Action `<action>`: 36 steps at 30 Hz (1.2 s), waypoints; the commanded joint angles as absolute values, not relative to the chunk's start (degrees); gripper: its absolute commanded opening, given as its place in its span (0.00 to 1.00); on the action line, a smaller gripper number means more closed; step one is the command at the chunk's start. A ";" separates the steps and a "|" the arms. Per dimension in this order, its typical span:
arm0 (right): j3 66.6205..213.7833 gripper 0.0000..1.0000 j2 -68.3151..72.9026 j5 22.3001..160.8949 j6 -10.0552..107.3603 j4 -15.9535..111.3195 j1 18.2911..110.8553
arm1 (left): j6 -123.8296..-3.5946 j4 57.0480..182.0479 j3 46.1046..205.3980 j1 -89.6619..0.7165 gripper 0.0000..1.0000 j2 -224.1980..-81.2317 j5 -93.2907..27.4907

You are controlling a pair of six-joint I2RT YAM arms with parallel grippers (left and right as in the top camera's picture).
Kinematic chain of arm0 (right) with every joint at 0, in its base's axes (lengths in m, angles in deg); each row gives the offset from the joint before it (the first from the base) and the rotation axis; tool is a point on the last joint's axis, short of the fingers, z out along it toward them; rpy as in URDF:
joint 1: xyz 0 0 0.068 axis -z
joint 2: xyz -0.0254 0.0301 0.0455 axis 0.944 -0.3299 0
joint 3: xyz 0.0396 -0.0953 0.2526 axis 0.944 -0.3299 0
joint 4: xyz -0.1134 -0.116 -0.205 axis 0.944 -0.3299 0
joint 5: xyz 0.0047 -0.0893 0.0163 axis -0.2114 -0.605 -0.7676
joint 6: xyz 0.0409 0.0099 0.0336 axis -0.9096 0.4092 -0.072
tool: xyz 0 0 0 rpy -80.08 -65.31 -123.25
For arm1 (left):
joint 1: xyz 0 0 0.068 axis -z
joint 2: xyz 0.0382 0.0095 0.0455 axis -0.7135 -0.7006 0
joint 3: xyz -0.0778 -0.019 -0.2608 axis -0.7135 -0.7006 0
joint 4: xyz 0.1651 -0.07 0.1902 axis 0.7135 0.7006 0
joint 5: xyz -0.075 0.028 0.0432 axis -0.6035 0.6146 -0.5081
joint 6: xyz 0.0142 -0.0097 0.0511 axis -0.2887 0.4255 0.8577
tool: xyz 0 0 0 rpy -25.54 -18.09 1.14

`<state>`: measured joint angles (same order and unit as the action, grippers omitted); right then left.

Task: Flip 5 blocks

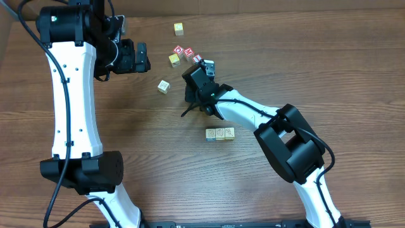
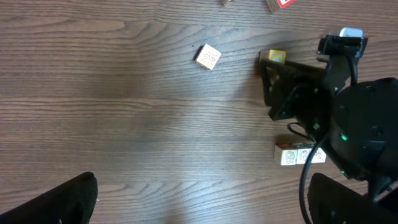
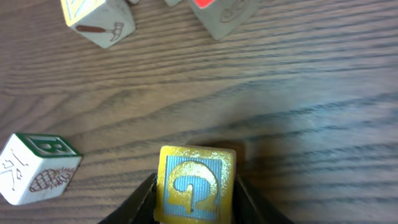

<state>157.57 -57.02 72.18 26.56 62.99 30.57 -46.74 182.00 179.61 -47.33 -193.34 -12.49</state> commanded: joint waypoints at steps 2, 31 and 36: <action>158.14 0.34 -51.11 67.13 27.15 58.25 31.08 | -46.08 182.14 179.37 -47.00 1.00 -193.88 -12.16; 156.26 0.28 -39.27 77.95 22.27 30.51 17.00 | -46.06 182.14 179.37 -47.00 1.00 -193.88 -12.16; 156.26 0.28 -41.02 69.07 20.30 30.67 12.94 | -46.06 182.14 179.37 -47.00 1.00 -193.88 -12.16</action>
<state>156.67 -40.25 77.55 22.62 30.14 14.07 -46.74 182.00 179.61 -47.33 -193.34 -12.49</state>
